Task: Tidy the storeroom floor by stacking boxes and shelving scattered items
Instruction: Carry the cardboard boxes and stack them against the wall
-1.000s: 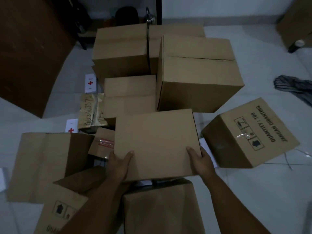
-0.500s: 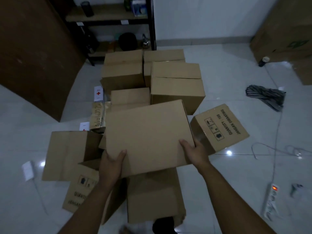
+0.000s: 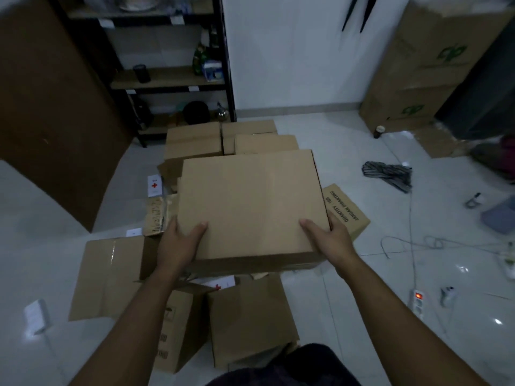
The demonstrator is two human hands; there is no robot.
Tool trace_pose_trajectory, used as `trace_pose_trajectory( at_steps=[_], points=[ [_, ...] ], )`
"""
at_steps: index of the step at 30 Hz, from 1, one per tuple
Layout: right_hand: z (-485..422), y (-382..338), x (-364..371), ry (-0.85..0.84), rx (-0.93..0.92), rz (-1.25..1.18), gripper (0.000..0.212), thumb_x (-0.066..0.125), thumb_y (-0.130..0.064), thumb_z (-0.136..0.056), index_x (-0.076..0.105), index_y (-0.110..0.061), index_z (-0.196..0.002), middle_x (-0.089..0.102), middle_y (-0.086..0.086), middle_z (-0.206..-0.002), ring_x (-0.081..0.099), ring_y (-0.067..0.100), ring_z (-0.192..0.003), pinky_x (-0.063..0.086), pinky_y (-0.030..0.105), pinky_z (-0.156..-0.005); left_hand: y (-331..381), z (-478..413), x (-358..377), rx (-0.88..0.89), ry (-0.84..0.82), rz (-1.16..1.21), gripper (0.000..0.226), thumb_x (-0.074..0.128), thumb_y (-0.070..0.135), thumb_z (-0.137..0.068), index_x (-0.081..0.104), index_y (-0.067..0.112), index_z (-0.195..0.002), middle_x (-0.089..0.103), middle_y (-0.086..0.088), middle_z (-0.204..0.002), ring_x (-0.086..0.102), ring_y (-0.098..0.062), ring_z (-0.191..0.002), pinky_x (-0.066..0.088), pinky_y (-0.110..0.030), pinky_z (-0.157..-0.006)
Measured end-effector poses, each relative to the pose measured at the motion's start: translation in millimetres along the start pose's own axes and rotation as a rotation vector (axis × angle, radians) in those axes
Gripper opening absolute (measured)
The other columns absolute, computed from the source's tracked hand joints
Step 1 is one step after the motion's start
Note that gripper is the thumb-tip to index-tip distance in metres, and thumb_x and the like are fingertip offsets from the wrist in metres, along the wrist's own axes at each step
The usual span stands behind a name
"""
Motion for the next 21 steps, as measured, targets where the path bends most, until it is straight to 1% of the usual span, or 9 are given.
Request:
trace_pose_trajectory(
  at_steps=[5, 8, 10, 11, 14, 16, 18, 19, 21],
  points=[
    [27.0, -4.9, -36.0, 0.027, -0.061, -0.051, 0.054, 0.081, -0.053, -0.078, 0.060, -0.042, -0.126, 0.068, -0.019, -0.118, 0.064, 0.011, -0.110, 0.054, 0.043, -0.102, 22.1, 31.5, 4.2, 0.014, -0.044, 0.021, 0.069, 0.070, 0.057, -0.087, 0.050, 0.026, -0.146, 0.062, 0.001, -0.135, 0.058, -0.023, -0.119, 0.047, -0.036, -0.094],
    [28.6, -3.0, -60.7, 0.006, -0.073, -0.072, 0.053, 0.082, -0.053, -0.079, 0.060, -0.043, -0.126, 0.069, -0.018, -0.118, 0.065, 0.012, -0.110, 0.054, 0.046, -0.102, 34.2, 43.1, 15.1, 0.034, -0.052, -0.012, 0.074, 0.068, 0.072, -0.079, 0.049, 0.038, -0.142, 0.062, 0.007, -0.128, 0.060, -0.025, -0.117, 0.051, -0.046, -0.099],
    [21.7, -0.5, -79.5, -0.024, -0.067, -0.088, 0.057, 0.082, -0.053, -0.078, 0.060, -0.041, -0.129, 0.069, -0.017, -0.119, 0.065, 0.012, -0.110, 0.054, 0.048, -0.101, 44.4, 47.6, 28.7, 0.026, -0.051, -0.005, 0.076, 0.066, 0.080, -0.072, 0.048, 0.047, -0.139, 0.063, 0.010, -0.126, 0.061, -0.023, -0.113, 0.053, -0.050, -0.096],
    [15.6, 0.1, -89.4, -0.041, -0.072, -0.095, 0.060, 0.082, -0.054, -0.078, 0.060, -0.040, -0.132, 0.069, -0.017, -0.120, 0.065, 0.012, -0.110, 0.054, 0.048, -0.101, 52.3, 50.4, 37.6, 0.024, -0.053, 0.007, 0.072, 0.068, 0.075, -0.076, 0.049, 0.045, -0.139, 0.063, 0.008, -0.125, 0.061, -0.023, -0.111, 0.054, -0.048, -0.094],
    [-10.0, 0.6, -125.2, -0.075, -0.091, -0.098, 0.065, 0.081, -0.057, -0.076, 0.059, -0.042, -0.135, 0.069, -0.015, -0.121, 0.066, 0.014, -0.111, 0.055, 0.050, -0.099, 82.6, 56.7, 69.9, 0.041, -0.050, 0.053, 0.052, 0.070, 0.044, -0.090, 0.055, 0.032, -0.139, 0.063, 0.003, -0.118, 0.061, -0.022, -0.106, 0.051, -0.037, -0.083],
    [-30.5, 1.0, -153.3, -0.100, -0.093, -0.104, 0.066, 0.080, -0.058, -0.076, 0.058, -0.043, -0.136, 0.069, -0.014, -0.122, 0.066, 0.015, -0.111, 0.056, 0.050, -0.097, 102.8, 61.1, 94.5, 0.045, -0.044, 0.057, 0.048, 0.070, 0.041, -0.090, 0.058, 0.031, -0.135, 0.064, 0.004, -0.116, 0.063, -0.022, -0.104, 0.053, -0.039, -0.083],
    [-49.8, -1.3, -184.2, -0.139, -0.113, -0.119, 0.060, 0.080, -0.049, -0.081, 0.058, -0.041, -0.136, 0.070, -0.012, -0.121, 0.066, 0.015, -0.110, 0.057, 0.048, -0.096, 122.6, 66.0, 120.8, 0.053, -0.035, 0.072, 0.053, 0.068, 0.047, -0.083, 0.060, 0.031, -0.133, 0.066, 0.005, -0.116, 0.063, -0.021, -0.103, 0.054, -0.041, -0.083],
    [-58.5, -3.8, -201.2, -0.157, -0.125, -0.130, 0.058, 0.079, -0.042, -0.084, 0.058, -0.039, -0.138, 0.070, -0.012, -0.121, 0.067, 0.015, -0.110, 0.058, 0.046, -0.095, 131.7, 68.7, 135.5, 0.043, -0.034, 0.093, 0.054, 0.067, 0.047, -0.082, 0.061, 0.031, -0.133, 0.067, 0.004, -0.116, 0.063, -0.019, -0.102, 0.053, -0.038, -0.081],
    [-76.3, -9.7, -237.0, -0.181, -0.149, -0.143, 0.056, 0.076, -0.034, -0.088, 0.056, -0.035, -0.140, 0.069, -0.012, -0.123, 0.066, 0.013, -0.111, 0.057, 0.038, -0.092, 150.3, 74.2, 164.9, 0.040, -0.028, 0.128, 0.044, 0.066, 0.037, -0.089, 0.062, 0.029, -0.132, 0.067, 0.005, -0.116, 0.062, -0.014, -0.100, 0.049, -0.032, -0.074]
  ],
)
Point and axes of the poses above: each hand's wrist, its own z-axis away from the middle knuckle, its own x-axis out of the palm, y = z × x, the point moved 6 cm from there along -z, towards the middle knuckle
